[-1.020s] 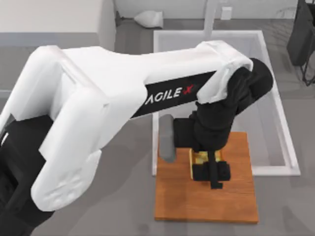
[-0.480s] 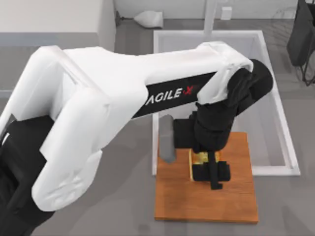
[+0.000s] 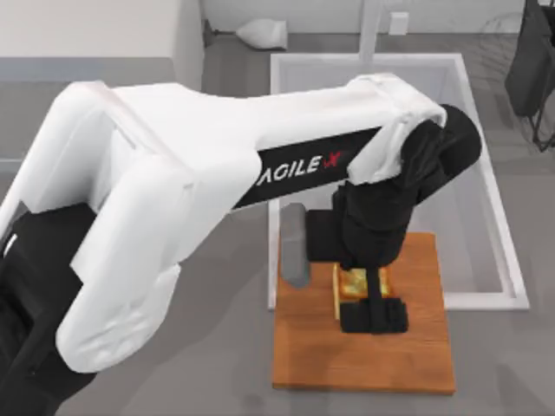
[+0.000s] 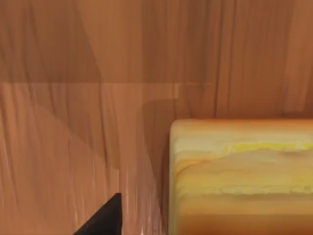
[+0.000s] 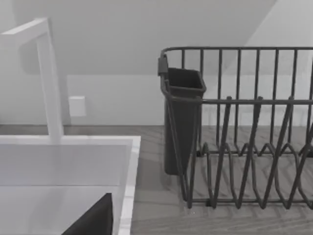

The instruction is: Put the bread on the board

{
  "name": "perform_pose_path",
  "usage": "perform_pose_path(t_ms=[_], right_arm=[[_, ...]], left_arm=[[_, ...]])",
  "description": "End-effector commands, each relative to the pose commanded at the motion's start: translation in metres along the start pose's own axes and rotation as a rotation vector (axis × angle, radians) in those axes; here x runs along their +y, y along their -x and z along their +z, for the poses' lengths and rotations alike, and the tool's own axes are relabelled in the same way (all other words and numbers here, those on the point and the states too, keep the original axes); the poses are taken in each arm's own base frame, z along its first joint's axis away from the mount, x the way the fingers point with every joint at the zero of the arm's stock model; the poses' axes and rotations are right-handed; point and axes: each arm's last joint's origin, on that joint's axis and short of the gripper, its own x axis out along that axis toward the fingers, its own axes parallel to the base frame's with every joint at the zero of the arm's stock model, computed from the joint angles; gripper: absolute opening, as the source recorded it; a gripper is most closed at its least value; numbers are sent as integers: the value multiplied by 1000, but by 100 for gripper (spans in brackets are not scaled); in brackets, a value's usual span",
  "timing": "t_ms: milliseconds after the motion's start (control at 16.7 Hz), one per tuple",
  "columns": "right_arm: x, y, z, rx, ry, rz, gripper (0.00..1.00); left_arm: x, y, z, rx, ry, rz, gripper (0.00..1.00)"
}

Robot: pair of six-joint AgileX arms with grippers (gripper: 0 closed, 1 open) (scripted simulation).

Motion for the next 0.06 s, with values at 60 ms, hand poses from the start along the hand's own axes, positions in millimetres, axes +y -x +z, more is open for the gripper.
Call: perform_pose_path(t_ms=[60], right_arm=[[0,0,0,0,0,0,100]], left_arm=[[0,0,0,0,0,0,100]])
